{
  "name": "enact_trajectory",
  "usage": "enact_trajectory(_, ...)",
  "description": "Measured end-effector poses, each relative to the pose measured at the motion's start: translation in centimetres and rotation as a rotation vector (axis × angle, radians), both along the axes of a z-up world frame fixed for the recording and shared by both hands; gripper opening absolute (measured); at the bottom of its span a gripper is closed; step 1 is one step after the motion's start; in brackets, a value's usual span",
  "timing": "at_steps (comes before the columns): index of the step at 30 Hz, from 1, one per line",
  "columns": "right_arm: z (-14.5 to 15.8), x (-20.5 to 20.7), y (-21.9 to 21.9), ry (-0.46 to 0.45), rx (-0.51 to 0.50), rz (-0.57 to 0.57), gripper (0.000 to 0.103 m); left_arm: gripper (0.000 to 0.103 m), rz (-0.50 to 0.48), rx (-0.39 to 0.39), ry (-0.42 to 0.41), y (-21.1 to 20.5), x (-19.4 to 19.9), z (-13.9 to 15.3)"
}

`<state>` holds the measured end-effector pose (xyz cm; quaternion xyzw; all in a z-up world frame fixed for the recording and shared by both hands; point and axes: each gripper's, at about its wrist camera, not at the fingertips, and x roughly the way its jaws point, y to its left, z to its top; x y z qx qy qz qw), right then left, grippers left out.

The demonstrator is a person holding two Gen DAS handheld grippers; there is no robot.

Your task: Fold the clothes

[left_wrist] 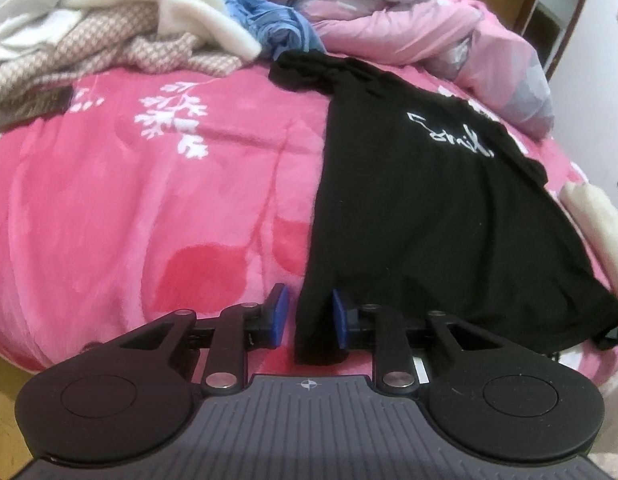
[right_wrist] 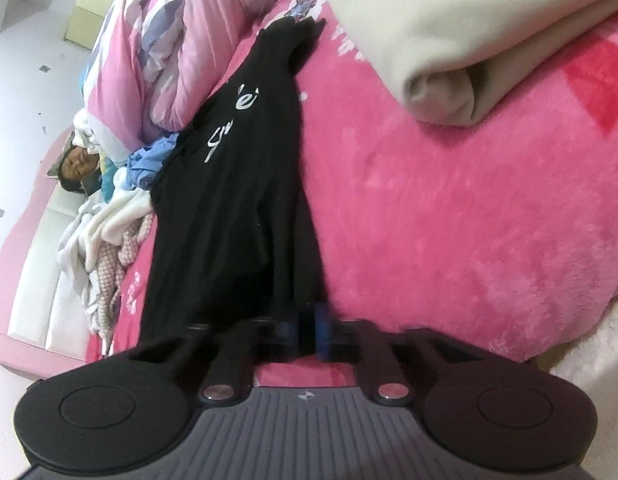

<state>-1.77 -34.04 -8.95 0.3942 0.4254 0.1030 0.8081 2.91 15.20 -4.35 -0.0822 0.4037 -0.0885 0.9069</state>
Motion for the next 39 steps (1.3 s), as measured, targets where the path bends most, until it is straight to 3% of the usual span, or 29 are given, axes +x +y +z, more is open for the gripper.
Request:
enact_trajectory(4,4.8,-1.7,-1.4,-0.159,-0.047,-0.034,0.005,0.023,-0.007,0.011,0.007,0.0,0.0,0.2)
enact_trajectory(7,6.9,-2.7,-3.5,-0.192,-0.123,-0.084,0.005,0.023,-0.012,0.003,0.013,0.0,0.0,0.2)
enact_trajectory(11,4.5,-2.4,-6.0,-0.093,-0.104,-0.145,0.005,0.024,-0.024,-0.050,0.022,0.6,0.0,0.4)
enact_trajectory(15,3.5,-2.1,-6.0,-0.093,-0.063,-0.147,0.005,0.027,-0.030,-0.209,0.063,1.8,0.0,0.3)
enact_trajectory(25,4.0,-2.7,-7.4,-0.122,-0.068,-0.190,0.005,0.027,0.004,-0.296,0.076,2.5,-0.4,-0.4)
enact_trajectory(27,3.9,-2.4,-7.4,-0.114,-0.066,-0.185,0.005,0.021,0.000,-0.300,0.075,2.3,-0.5,-0.5)
enact_trajectory(29,3.7,-1.9,-7.2,-0.107,-0.058,-0.176,0.005,0.004,0.005,-0.313,0.082,2.0,-0.5,-0.5)
enact_trajectory(31,4.3,-1.2,-7.3,-0.115,-0.033,-0.172,0.005,0.002,0.033,-0.378,0.114,2.6,-0.2,-0.3)
enact_trajectory(34,8.2,-0.8,-8.0,-0.219,0.014,-0.164,0.005,0.001,0.074,-0.647,0.107,5.2,0.0,2.1)
enact_trajectory(36,11.3,-0.9,-8.5,-0.303,0.009,-0.165,0.003,0.001,0.069,-0.708,0.030,6.6,-0.4,5.1)
enact_trajectory(39,12.1,-0.1,-9.0,-0.276,-0.010,-0.160,0.003,0.001,0.057,-0.768,0.018,7.8,-0.1,7.1)
